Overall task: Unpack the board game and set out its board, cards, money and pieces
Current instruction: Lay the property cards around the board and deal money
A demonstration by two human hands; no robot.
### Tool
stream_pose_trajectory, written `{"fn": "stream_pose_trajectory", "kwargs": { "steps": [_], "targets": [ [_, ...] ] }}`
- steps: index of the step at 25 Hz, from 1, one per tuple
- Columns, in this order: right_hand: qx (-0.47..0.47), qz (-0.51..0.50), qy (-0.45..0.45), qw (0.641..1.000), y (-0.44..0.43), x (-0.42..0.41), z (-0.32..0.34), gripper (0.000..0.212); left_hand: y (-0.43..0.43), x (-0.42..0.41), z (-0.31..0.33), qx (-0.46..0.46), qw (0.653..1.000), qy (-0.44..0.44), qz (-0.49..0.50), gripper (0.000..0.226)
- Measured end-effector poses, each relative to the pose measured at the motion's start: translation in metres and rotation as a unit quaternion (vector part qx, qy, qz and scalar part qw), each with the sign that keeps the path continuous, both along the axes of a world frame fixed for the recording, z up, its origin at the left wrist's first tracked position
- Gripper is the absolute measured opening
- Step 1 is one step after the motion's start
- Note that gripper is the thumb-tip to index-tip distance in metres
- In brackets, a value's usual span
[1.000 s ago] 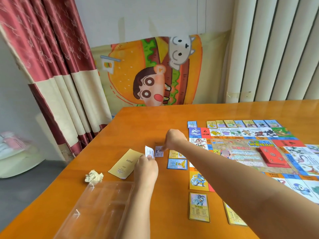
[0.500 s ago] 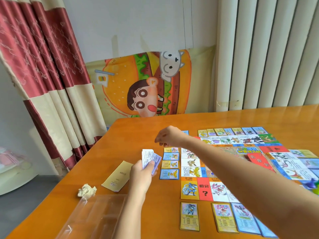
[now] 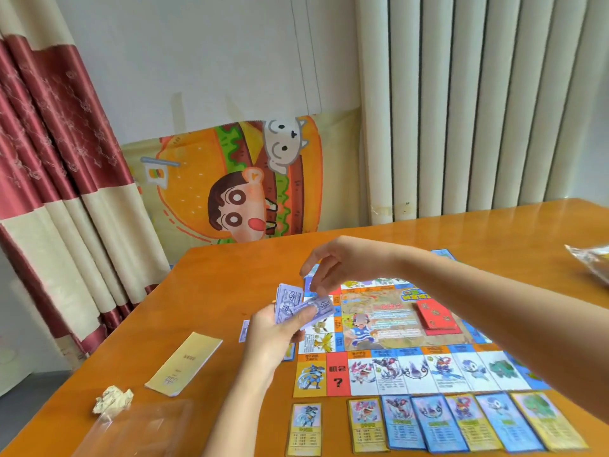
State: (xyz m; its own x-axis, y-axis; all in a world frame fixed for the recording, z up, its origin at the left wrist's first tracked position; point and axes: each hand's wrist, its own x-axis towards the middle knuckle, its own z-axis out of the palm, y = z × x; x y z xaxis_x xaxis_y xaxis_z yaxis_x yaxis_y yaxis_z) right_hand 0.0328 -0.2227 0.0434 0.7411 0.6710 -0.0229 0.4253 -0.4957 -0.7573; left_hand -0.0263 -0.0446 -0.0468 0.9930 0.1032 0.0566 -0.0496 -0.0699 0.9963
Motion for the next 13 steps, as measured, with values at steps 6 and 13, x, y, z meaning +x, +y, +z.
{"fn": "stream_pose_trajectory", "kwargs": {
  "steps": [6, 13],
  "targets": [
    [-0.042, -0.062, -0.018, 0.997, -0.040, 0.009, 0.008, 0.034, -0.041, 0.039, 0.028, 0.021, 0.999, -0.014, -0.036, 0.035],
    [0.013, -0.147, -0.040, 0.988, -0.077, 0.055, 0.004, 0.039, -0.082, 0.098, 0.049, 0.009, 1.000, -0.017, -0.017, 0.034]
  ]
}}
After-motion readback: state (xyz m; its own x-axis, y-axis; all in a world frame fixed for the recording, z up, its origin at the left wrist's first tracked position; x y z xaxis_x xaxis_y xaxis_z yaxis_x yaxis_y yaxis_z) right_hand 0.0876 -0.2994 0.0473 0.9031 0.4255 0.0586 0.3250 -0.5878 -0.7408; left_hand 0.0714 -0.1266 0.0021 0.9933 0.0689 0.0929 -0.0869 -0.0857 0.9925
